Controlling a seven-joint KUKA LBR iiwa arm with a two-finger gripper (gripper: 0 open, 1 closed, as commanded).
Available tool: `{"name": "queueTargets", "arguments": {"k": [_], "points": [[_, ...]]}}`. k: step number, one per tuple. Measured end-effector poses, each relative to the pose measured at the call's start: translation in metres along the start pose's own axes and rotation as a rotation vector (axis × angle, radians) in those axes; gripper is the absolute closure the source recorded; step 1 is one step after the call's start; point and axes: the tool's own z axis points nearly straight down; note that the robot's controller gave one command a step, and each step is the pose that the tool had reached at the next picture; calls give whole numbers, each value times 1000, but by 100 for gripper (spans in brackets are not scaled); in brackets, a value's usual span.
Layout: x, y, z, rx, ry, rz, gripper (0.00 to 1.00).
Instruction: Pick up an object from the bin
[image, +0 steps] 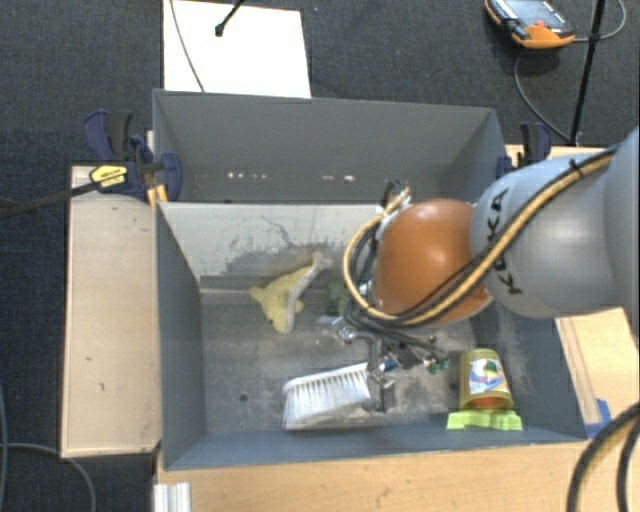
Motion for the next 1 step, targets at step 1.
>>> {"name": "queueTargets", "arguments": {"k": [1], "points": [[17,-21,5,4,-9,186,0]]}}
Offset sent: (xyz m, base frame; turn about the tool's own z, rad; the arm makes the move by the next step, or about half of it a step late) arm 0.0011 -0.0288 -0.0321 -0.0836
